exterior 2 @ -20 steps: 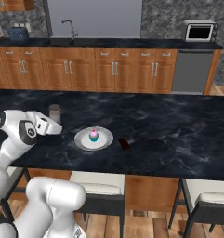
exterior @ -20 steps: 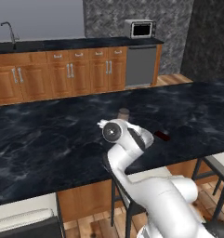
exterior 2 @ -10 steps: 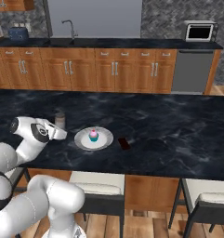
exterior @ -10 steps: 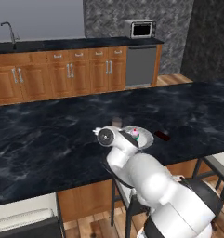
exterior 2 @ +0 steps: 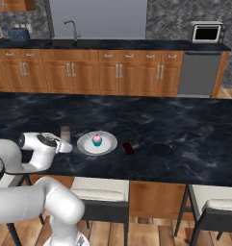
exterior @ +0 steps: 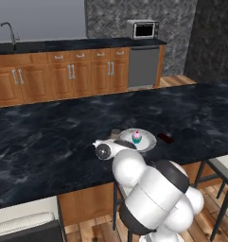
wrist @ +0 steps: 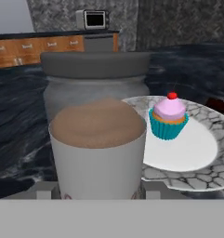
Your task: Take the cinnamon bottle from the cabinet and place it on the dining table, next to the plate with the cupcake. Then take the chocolate from the dining counter and place it on the cupcake plate.
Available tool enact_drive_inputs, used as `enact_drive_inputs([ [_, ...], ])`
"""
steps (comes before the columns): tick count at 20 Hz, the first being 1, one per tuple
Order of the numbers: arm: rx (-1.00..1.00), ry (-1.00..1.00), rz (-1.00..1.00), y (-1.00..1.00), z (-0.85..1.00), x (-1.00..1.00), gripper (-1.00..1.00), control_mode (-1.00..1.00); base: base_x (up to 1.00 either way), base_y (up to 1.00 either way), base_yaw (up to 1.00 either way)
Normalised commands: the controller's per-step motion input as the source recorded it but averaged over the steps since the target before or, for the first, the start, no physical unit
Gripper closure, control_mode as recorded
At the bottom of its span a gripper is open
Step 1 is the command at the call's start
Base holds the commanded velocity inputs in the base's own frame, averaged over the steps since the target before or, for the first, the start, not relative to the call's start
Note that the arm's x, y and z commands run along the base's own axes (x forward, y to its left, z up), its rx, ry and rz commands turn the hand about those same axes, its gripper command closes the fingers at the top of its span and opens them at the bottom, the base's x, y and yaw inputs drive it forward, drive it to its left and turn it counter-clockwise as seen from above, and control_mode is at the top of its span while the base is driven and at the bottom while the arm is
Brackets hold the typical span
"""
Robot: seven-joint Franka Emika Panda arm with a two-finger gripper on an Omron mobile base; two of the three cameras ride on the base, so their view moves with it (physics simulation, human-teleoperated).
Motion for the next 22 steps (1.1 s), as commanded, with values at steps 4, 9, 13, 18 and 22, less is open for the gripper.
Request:
enact_drive_inputs([
  [4,0.0,0.0,-0.07,0.12,-0.22,0.07,1.0,-1.0,0.0,0.0,0.0],
  [9,0.0,0.0,-0.08,0.09,-0.02,0.12,1.0,-1.0,0.0,0.0,0.0],
  [13,0.0,0.0,-0.07,0.11,-0.03,0.01,-1.0,-1.0,0.0,0.0,0.0],
  [18,0.0,-0.01,-0.06,0.06,0.04,-0.06,-1.0,-1.0,0.0,0.0,0.0],
  [22,0.0,-0.07,-0.05,0.04,0.29,-0.29,-1.0,-1.0,0.0,0.0,0.0],
])
